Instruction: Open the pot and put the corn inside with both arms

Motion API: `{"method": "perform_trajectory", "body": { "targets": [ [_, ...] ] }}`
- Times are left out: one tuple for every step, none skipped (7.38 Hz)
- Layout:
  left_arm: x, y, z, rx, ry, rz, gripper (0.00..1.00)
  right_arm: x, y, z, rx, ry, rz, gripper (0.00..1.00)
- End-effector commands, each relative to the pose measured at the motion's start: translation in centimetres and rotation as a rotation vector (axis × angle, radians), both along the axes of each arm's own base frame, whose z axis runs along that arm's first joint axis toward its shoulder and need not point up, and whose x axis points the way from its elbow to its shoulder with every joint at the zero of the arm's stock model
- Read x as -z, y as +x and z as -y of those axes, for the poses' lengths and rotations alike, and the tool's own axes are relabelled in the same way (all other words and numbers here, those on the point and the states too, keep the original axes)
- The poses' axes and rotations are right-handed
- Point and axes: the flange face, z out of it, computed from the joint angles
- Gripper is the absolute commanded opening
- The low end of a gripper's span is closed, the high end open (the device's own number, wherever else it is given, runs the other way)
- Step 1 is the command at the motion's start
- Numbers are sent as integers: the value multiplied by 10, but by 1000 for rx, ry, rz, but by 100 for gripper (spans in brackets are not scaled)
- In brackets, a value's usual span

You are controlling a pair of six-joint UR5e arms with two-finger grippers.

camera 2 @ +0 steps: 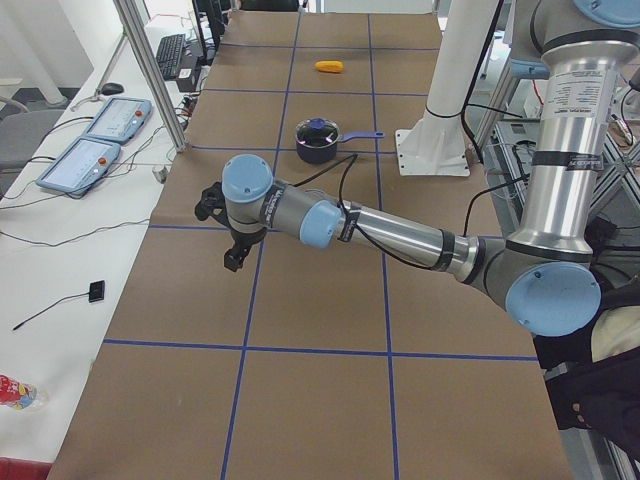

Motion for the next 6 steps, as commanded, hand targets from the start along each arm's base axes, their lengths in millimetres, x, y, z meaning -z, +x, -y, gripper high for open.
{"method": "perform_trajectory", "body": {
  "targets": [
    [61,46,14,24,-73,-62,98,27,-42,9,27,-38,54,100],
    [81,67,18,25,-103,-76,98,46,-74,22,12,-66,36,100],
    [99,88,24,25,-130,-89,98,67,-105,35,13,-89,41,100],
    [128,118,27,19,-169,-114,98,67,-122,33,38,-92,35,100],
    [162,155,23,33,-205,-122,98,65,-143,26,61,-116,36,100],
    [189,193,8,49,-234,-112,98,70,-166,22,42,-176,42,100]
  ]
}}
